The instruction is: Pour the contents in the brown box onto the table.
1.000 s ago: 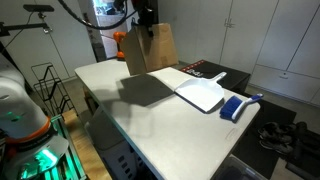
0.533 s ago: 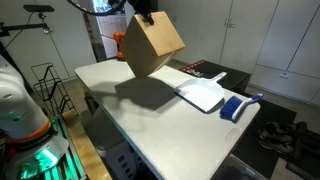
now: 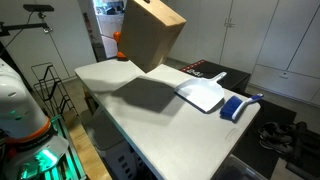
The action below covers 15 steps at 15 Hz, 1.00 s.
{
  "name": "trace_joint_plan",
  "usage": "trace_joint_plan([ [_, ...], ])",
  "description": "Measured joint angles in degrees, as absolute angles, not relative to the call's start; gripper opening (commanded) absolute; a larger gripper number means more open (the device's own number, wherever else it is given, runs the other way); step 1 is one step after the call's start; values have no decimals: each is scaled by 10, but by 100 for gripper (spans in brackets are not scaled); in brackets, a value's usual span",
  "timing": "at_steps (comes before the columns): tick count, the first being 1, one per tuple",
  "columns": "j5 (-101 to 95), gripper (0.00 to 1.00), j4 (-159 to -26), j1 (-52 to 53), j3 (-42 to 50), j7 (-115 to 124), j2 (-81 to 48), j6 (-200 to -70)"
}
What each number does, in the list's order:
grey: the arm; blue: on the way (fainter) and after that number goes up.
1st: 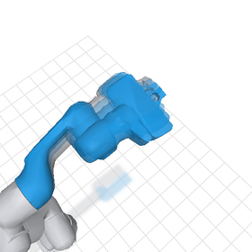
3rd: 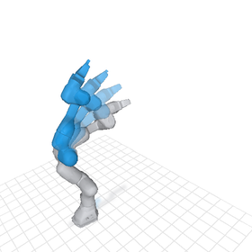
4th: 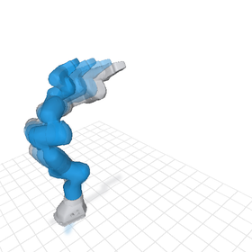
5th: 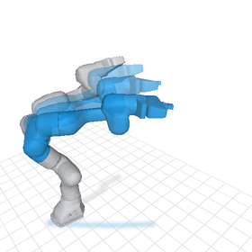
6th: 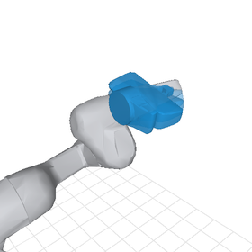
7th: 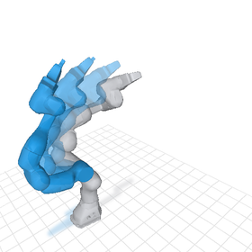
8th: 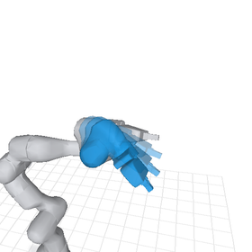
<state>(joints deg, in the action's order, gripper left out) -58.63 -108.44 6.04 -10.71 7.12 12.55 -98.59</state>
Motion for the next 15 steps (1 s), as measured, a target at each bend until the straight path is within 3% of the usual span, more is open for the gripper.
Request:
trace_joint_plan([
  [15,-901,1,-1207,101,-124,9,174,-1003],
])
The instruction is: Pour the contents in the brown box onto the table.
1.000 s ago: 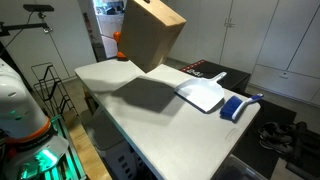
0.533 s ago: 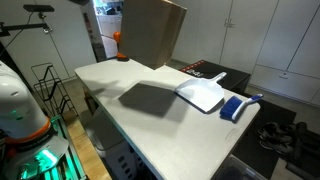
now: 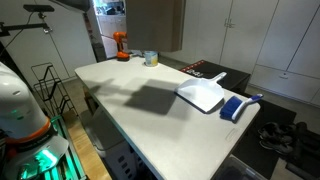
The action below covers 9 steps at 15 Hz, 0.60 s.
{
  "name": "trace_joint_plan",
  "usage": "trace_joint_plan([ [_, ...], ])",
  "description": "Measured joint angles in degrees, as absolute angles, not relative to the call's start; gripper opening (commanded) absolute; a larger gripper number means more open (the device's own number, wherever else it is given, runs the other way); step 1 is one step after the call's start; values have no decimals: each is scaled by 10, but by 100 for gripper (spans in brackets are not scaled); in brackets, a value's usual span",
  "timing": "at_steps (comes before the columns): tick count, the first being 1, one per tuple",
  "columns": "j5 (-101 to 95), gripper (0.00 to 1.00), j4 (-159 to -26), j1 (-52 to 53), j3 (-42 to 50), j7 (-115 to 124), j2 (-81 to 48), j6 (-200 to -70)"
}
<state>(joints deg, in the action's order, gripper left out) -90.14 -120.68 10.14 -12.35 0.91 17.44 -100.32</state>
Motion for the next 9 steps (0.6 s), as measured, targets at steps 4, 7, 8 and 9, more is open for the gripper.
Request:
trace_joint_plan([
  [4,-998,1,-1233,109,-127,12,183,-1006],
  [7,-1044,5,-1248,111,-134,32,189,-994],
  [8,-1046,5,-1250,111,-136,35,190,-991],
  [9,-1047,5,-1251,111,-137,36,191,-990],
])
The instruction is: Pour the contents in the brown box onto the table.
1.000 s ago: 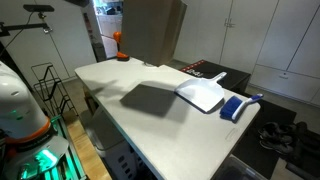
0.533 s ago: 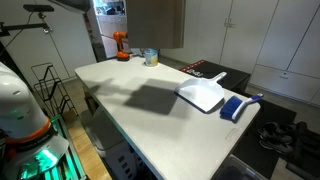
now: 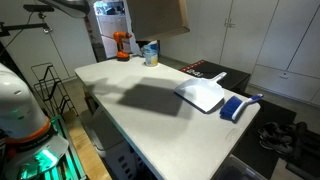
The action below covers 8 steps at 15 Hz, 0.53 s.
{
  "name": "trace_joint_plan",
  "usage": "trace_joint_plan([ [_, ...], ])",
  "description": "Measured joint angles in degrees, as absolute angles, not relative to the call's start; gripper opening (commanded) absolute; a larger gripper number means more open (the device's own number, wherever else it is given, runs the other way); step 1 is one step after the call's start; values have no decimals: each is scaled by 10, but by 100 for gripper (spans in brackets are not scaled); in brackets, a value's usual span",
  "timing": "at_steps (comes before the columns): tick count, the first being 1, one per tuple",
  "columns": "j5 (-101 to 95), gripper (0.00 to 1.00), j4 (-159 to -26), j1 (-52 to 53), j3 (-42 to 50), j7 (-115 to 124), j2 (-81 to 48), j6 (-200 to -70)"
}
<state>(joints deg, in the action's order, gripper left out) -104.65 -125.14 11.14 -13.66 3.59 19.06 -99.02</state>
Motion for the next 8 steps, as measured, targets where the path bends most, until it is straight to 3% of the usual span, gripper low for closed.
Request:
trace_joint_plan([
  [8,-1062,1,-1255,124,-152,0,187,-989],
])
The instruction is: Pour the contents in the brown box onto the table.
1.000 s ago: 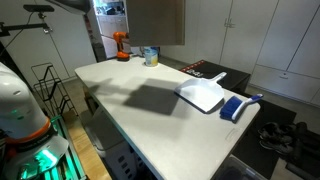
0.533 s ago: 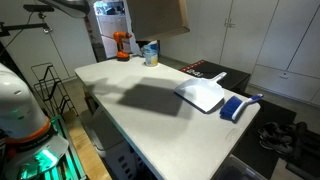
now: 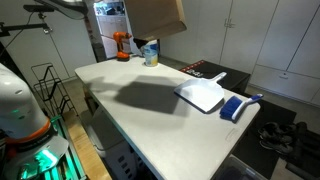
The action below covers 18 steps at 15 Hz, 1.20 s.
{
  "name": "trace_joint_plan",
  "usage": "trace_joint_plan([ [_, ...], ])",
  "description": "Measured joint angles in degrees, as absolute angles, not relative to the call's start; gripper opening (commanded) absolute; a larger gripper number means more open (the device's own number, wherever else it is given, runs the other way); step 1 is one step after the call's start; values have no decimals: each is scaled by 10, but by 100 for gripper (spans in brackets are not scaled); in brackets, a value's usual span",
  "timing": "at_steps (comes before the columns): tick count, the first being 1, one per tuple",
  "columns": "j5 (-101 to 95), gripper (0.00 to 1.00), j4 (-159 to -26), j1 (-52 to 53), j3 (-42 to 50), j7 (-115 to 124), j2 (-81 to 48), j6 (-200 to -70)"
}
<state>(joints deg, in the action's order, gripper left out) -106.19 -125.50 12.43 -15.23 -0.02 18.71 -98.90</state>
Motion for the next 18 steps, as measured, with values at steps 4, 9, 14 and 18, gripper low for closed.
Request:
trace_joint_plan([
  [4,-1105,1,-1281,140,-180,-41,188,-974],
  [9,-1191,1,-1317,144,-191,-47,195,-940],
  [14,-1235,1,-1333,145,-199,-46,199,-857],
  [18,-1299,1,-1355,145,-200,-46,203,-834],
])
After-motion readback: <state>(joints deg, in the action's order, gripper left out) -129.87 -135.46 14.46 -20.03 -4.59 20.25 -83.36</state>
